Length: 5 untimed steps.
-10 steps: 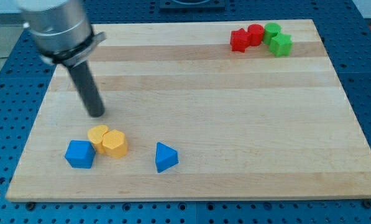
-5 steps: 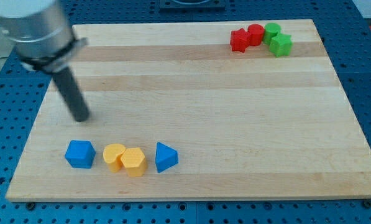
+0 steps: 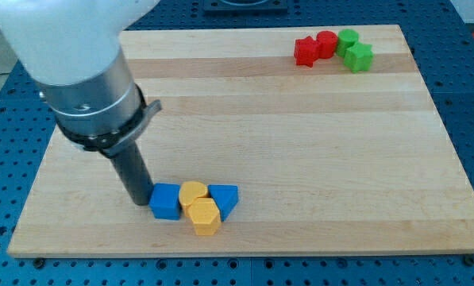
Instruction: Place the blue and yellow blocks at the bottom center of the board
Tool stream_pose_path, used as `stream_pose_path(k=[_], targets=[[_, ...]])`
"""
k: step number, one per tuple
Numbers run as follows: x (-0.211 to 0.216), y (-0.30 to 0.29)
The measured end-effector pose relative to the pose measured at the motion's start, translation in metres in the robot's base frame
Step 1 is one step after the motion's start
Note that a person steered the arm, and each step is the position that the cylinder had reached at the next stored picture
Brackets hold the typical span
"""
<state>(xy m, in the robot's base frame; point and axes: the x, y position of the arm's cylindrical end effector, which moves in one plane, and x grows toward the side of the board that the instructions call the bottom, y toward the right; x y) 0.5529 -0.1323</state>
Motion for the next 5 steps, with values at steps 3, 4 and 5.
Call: stream_pose_path(k=[3,4,5], targets=[[-0.034,0.027],[-0.093,0.046],[-0.112,0.16]])
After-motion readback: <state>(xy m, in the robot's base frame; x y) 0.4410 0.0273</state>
